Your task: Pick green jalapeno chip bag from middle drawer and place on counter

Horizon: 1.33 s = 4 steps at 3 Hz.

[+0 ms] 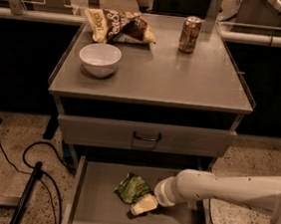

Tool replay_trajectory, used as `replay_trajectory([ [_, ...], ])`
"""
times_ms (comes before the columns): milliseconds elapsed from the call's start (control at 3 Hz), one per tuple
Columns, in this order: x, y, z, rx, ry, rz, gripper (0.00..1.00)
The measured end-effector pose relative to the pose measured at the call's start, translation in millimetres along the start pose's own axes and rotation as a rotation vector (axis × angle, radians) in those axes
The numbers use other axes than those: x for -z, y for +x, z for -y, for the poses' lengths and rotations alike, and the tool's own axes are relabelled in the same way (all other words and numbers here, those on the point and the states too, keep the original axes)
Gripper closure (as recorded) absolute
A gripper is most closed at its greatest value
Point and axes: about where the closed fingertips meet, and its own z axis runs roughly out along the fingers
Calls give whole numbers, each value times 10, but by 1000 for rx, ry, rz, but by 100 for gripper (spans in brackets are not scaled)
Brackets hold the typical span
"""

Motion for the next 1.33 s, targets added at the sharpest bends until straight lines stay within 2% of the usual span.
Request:
replay_trajectory([
  [333, -196, 28, 72, -16, 2, -3, 0],
  [1000, -585, 34, 153, -47, -33, -6, 0],
  [1333, -609, 34, 158, -49, -36, -6, 17],
])
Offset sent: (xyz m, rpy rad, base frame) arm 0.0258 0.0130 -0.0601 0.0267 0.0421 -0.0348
